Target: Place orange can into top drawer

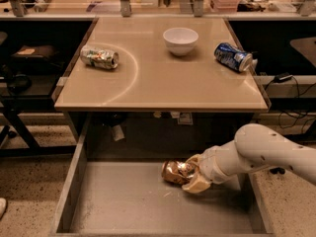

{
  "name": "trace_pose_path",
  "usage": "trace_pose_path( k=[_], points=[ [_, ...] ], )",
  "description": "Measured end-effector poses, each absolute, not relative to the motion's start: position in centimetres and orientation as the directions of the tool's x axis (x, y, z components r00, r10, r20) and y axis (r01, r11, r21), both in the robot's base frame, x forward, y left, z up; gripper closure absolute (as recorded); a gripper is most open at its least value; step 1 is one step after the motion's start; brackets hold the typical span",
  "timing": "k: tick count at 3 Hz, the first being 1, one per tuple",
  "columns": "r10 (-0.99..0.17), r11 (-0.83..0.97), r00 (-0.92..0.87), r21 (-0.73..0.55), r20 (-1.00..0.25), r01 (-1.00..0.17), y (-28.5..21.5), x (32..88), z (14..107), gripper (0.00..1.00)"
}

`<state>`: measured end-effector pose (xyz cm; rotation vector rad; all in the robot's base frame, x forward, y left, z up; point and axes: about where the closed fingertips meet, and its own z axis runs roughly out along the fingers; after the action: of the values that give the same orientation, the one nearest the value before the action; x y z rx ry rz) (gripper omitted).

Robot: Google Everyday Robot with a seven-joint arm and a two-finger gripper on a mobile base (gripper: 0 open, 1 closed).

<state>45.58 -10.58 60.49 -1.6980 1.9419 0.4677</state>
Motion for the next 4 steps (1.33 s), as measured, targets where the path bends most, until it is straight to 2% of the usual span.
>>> trace_pose_path(
  k=[1,4],
  points=[
    [-0.806,0.158,-0.087,-0.072,-0.585,-0.985,-10.39,45.67,60.26,0.82],
    [-0.806,0.158,-0.087,-0.072,-0.585,-0.985,-10.38,45.67,60.26,0.1]
  ],
)
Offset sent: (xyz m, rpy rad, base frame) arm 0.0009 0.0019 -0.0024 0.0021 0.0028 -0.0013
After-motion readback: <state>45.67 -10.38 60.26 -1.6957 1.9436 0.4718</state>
